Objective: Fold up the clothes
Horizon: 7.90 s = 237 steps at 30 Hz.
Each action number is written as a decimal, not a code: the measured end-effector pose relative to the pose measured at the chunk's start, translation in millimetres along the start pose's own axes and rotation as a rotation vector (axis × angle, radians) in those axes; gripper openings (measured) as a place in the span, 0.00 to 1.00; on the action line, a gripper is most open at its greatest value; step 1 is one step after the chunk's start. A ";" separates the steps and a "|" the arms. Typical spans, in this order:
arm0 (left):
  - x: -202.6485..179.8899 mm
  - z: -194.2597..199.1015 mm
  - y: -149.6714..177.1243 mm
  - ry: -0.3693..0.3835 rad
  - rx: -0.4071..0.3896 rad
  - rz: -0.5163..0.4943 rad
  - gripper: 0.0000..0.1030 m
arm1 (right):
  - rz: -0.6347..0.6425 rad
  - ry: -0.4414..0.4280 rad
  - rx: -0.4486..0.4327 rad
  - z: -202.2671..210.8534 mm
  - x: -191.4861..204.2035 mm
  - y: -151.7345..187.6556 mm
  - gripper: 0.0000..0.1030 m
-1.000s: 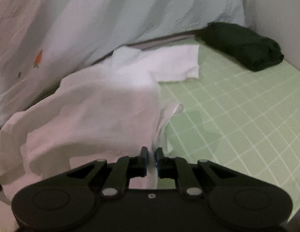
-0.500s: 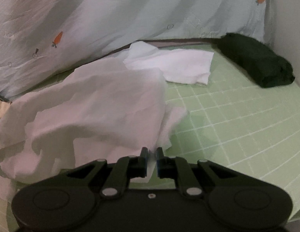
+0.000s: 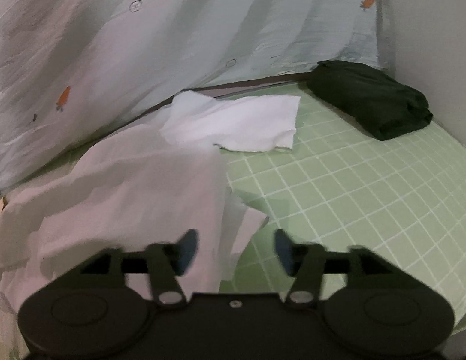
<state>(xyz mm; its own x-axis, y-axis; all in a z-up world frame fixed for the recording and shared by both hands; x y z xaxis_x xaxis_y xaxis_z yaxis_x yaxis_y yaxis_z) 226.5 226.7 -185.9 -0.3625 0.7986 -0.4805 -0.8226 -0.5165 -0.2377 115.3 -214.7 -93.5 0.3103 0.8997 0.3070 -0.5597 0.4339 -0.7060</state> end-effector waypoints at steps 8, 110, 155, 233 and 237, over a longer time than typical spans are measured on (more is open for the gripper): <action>-1.5 -13.9 -21.3 -0.084 -0.054 -0.049 0.70 | -0.053 0.041 -0.047 -17.9 -3.2 -13.9 0.87; 14.9 -72.0 -111.0 -0.537 -0.268 0.216 0.18 | -0.135 0.248 -0.176 -39.8 -121.8 -124.1 0.08; 68.6 -45.0 -74.0 -0.534 -0.273 0.363 0.15 | -0.262 0.225 0.029 -66.3 -115.9 -61.0 0.41; 12.8 53.4 52.0 -0.559 -0.369 -0.129 0.58 | -0.238 0.383 -0.010 73.3 -206.5 6.0 0.63; 9.9 53.3 58.2 -0.560 -0.358 -0.136 0.58 | -0.243 0.370 -0.008 77.2 -209.0 9.5 0.25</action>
<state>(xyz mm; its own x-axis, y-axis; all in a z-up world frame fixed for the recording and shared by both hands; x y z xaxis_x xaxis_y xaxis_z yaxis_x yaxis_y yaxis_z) 151.6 221.0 -159.5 -0.5181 0.8532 0.0604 -0.7158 -0.3939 -0.5766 -14.2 -395.0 -115.1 0.6870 0.6936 0.2165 -0.4312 0.6290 -0.6469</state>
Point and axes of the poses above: each gripper's, at about its wrist camera, not at the fingertips, and z roughly against the way its jaws point, x to its left, y to its underside, the point moved 8 cm from there along -z, roughly the way its jaws point, and after that the axes turned 15 degrees about -y, right-handed, at the moved point
